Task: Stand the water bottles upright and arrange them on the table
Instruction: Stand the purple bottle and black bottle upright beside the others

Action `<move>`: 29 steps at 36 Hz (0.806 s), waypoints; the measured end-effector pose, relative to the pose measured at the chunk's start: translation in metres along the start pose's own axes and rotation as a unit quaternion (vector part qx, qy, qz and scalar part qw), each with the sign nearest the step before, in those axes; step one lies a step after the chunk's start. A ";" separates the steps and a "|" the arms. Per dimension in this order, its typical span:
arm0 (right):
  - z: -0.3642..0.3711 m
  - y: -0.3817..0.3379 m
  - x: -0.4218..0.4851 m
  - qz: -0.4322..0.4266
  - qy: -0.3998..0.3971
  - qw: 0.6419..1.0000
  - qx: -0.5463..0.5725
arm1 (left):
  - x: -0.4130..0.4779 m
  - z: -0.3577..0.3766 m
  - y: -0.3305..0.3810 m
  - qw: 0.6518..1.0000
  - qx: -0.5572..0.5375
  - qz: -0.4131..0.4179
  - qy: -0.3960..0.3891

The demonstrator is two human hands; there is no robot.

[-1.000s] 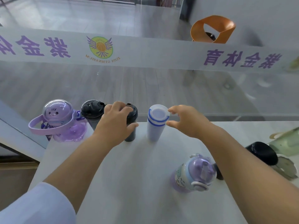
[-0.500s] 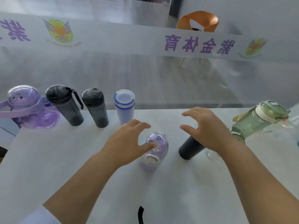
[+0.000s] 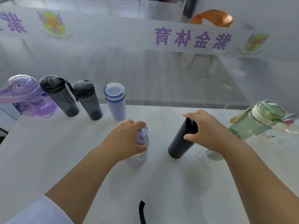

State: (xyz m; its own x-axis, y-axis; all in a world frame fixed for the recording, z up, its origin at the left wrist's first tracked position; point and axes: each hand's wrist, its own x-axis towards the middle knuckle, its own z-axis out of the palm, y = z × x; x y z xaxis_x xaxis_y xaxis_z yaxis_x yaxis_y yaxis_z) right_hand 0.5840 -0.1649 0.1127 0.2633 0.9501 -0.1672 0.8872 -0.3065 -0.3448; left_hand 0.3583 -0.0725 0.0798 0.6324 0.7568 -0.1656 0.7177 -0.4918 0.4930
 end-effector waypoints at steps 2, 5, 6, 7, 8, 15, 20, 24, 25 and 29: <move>-0.001 0.002 0.004 -0.020 -0.003 1.000 0.007 | 0.002 0.000 0.002 1.000 -0.004 -0.009 0.004; -0.001 0.003 0.012 -0.044 -0.007 0.999 0.006 | 0.007 0.000 0.005 1.000 -0.004 -0.017 0.010; -0.001 0.003 0.014 -0.049 -0.007 0.999 0.007 | 0.009 -0.001 0.006 1.000 -0.003 -0.019 0.009; -0.002 0.003 0.017 -0.052 -0.006 0.999 0.008 | 0.011 -0.002 0.007 1.000 -0.001 -0.021 0.009; -0.002 0.004 0.020 -0.055 -0.004 0.998 0.008 | 0.014 -0.003 0.008 1.000 0.000 -0.023 0.010; -0.006 0.004 0.044 -0.068 0.004 0.998 0.014 | 0.039 -0.006 0.012 0.999 -0.006 -0.032 0.025; -0.015 0.003 0.068 -0.068 -0.002 0.998 0.012 | 0.071 -0.011 0.015 0.998 -0.002 -0.037 0.048; -0.020 0.002 0.087 -0.071 0.003 0.997 0.006 | 0.095 -0.016 0.016 0.998 0.010 -0.031 0.055; -0.020 0.002 0.092 -0.072 0.007 0.997 0.006 | 0.100 -0.017 0.016 0.998 0.014 -0.030 0.056; -0.023 0.001 0.107 -0.072 0.020 0.997 0.004 | 0.118 -0.020 0.017 0.997 0.025 -0.033 0.063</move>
State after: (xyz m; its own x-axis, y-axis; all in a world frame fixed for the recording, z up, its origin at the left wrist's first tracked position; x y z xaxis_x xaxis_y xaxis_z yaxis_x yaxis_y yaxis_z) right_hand 0.6217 -0.0618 0.1159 0.1494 0.9857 -0.0783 0.9140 -0.1679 -0.3692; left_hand 0.4391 0.0176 0.0857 0.5444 0.8343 -0.0868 0.7722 -0.4580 0.4404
